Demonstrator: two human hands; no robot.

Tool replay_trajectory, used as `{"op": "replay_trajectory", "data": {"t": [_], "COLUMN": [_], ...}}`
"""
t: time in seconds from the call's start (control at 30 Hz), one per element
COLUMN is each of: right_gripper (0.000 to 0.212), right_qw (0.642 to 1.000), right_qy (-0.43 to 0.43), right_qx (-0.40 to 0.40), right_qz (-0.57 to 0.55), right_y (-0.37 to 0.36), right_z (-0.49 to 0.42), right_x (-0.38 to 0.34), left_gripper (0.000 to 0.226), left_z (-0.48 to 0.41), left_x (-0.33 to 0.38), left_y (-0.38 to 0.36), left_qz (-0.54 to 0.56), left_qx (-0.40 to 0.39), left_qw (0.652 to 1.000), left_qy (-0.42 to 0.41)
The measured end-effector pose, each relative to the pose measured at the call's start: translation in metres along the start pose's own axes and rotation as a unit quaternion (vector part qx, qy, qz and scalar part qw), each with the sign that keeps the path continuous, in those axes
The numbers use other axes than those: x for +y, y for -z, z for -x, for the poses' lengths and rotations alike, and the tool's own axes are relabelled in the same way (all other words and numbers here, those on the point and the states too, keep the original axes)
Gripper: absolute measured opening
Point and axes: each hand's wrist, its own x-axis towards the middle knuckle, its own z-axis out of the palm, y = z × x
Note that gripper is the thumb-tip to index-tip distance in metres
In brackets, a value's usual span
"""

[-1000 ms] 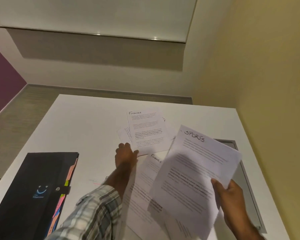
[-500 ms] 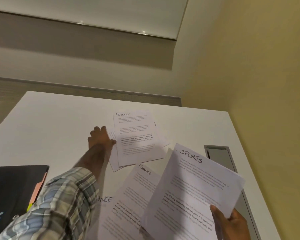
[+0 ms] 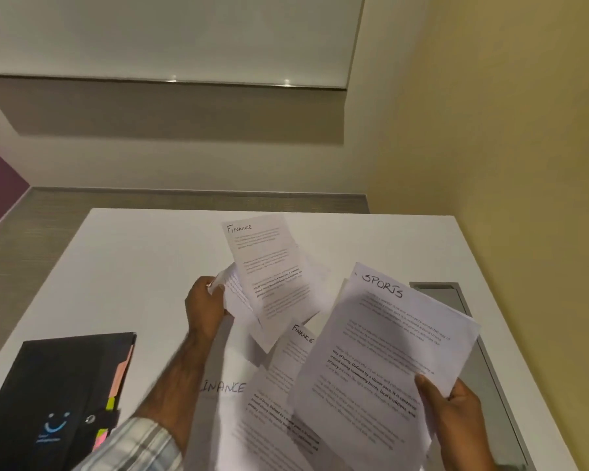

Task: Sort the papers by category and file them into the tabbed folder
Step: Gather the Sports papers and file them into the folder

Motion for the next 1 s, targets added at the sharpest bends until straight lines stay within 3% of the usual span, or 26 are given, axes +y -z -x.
{"op": "replay_trajectory", "data": {"t": [0.2, 0.47, 0.7, 0.8, 1.0], "right_gripper": [0.01, 0.022, 0.004, 0.008, 0.024], "right_qw": [1.0, 0.997, 0.995, 0.991, 0.984], "right_qy": [0.023, 0.016, 0.016, 0.03, 0.038], "right_qx": [-0.011, -0.04, -0.066, -0.096, -0.122], "right_qz": [-0.007, -0.067, -0.079, -0.087, -0.127], "right_y": [0.009, 0.033, 0.045, 0.049, 0.042], "right_z": [0.011, 0.019, 0.029, 0.032, 0.041], "right_x": [-0.001, 0.004, 0.009, 0.01, 0.015], "left_gripper": [0.018, 0.023, 0.02, 0.02, 0.029], "left_z": [0.039, 0.08, 0.138, 0.173, 0.245], "left_x": [0.001, -0.016, -0.046, -0.026, 0.028], "left_y": [0.054, 0.119, 0.178, 0.189, 0.157], "left_qz": [0.053, 0.055, 0.11, 0.184, 0.302], "left_qx": [0.111, 0.196, 0.249, 0.244, 0.136], "left_qw": [0.992, 0.975, 0.952, 0.934, 0.922], "left_qy": [0.018, 0.088, 0.14, 0.186, 0.2]}}
